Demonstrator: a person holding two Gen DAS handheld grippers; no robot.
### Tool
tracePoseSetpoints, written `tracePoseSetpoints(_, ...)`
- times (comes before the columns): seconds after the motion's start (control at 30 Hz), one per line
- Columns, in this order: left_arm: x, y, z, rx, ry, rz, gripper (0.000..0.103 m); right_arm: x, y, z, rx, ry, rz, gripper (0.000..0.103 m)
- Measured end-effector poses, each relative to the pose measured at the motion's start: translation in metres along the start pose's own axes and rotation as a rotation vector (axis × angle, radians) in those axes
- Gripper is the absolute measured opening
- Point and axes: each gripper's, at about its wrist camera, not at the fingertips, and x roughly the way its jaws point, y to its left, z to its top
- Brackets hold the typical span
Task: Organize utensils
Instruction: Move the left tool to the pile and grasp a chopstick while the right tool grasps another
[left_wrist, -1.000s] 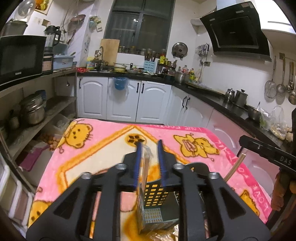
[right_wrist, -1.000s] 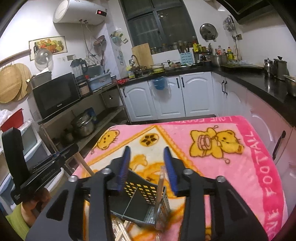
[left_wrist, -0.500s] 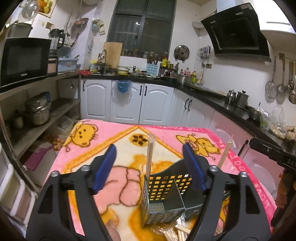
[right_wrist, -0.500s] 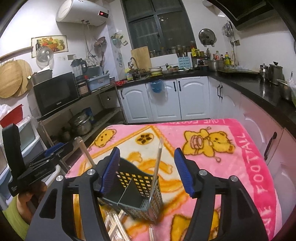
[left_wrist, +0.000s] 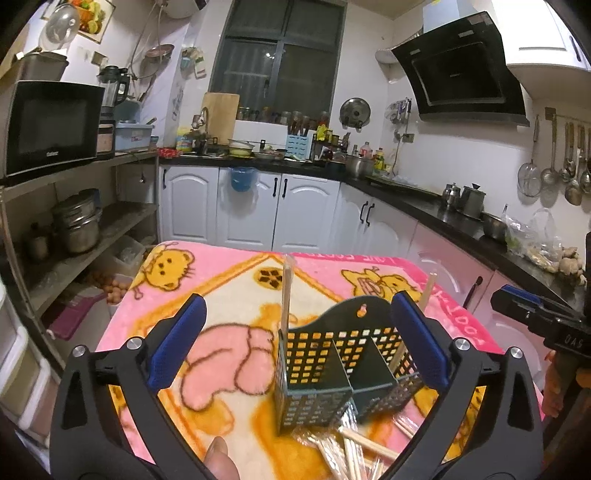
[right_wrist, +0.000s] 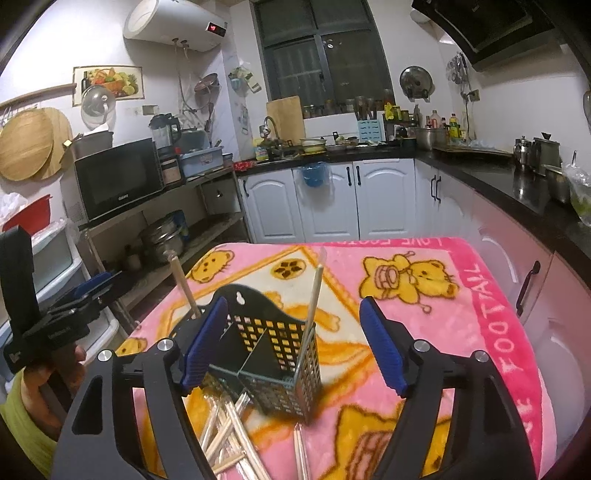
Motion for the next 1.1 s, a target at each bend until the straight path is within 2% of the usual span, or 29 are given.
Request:
tracePoseSetpoints(0.23, -0.006, -0.001, -0.019, -0.013, 0.043, -0.013, 0.092, -0.004, 0.003, -0.023, -0.027, 0.035, -0.008, 0.072)
tracePoseSetpoints(0.73, 0.001, 0.008, -0.069, -0.078, 0.195, -0.02, 0.092, -0.004, 0.014, -0.074, -0.082, 0.138, 0.013, 0.071)
tracePoseSetpoints(0.87, 0.005, 0.01, -0.08, -0.092, 0.232, -0.019, 0.092, 0.0, 0.015, -0.088, -0.097, 0.173, 0.019, 0.068)
tracePoseSetpoints(1.1, 0.013, 0.018, -0.098, -0.136, 0.306, -0.02, 0.085, 0.007, 0.021, -0.103, -0.125, 0.219, 0.035, 0.067)
